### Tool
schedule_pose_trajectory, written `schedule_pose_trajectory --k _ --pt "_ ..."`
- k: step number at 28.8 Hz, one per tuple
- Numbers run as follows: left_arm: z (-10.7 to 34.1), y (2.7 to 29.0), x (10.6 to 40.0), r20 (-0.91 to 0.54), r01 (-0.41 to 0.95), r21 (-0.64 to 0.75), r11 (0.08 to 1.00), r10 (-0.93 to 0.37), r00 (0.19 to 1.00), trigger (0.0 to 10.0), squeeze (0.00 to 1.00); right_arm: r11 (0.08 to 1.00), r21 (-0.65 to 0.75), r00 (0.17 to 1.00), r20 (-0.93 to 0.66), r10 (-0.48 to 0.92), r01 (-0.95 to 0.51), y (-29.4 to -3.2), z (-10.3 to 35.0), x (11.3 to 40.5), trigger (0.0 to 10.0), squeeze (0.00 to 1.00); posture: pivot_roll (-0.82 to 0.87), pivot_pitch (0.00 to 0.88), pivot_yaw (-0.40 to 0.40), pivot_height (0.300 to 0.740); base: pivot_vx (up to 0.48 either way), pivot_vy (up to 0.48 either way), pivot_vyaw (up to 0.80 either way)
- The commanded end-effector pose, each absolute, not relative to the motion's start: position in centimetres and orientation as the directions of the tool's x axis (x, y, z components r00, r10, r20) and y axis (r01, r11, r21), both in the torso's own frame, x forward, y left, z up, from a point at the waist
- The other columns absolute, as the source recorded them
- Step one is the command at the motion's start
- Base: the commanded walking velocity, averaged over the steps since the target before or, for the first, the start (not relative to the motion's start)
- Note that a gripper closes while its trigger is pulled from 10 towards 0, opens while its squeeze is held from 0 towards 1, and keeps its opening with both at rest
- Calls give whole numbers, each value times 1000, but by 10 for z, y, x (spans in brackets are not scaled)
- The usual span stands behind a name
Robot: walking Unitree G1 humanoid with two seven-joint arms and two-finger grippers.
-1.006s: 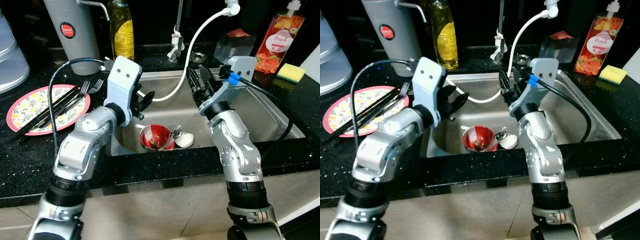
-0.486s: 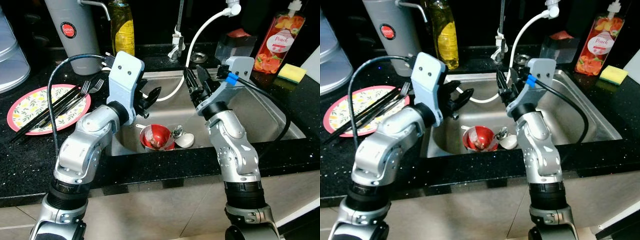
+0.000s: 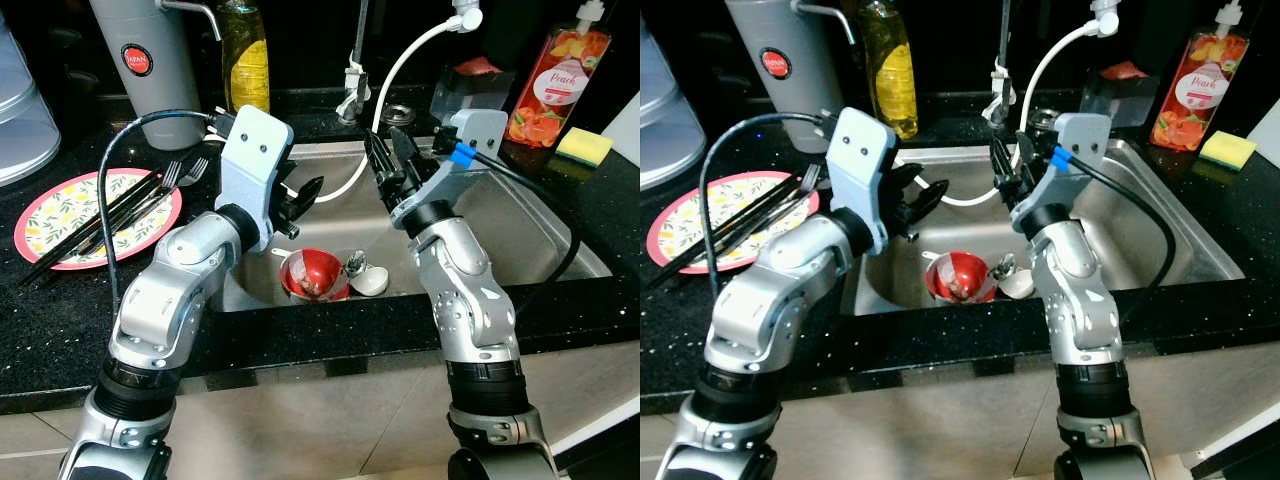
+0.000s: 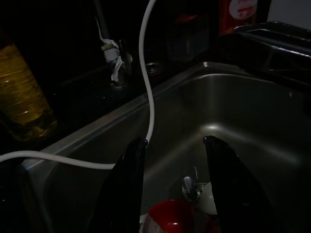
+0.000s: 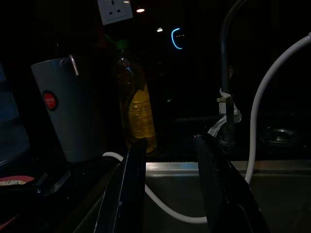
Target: Kitchen organization
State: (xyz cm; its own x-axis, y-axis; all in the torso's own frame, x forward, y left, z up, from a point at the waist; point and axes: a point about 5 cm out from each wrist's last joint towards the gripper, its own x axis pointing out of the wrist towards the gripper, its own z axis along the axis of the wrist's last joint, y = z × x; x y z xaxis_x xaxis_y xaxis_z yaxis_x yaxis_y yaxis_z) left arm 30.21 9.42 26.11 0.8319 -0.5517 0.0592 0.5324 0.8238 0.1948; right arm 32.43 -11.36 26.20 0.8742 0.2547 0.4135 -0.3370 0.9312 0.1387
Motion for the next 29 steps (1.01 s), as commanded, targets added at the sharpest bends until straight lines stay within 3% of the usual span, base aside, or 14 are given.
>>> schedule_pose_trajectory --k 1,29 --pt "261 98 303 43 515 219 829 -536 843 10000 0 930 136 875 406 263 -342 -112 261 324 10000 0 207 8 -12 740 0 0 0" --pt "263 104 308 24 467 276 840 -491 871 10000 0 928 133 871 411 269 -349 -111 263 326 10000 0 220 0 -20 740 0 0 0"
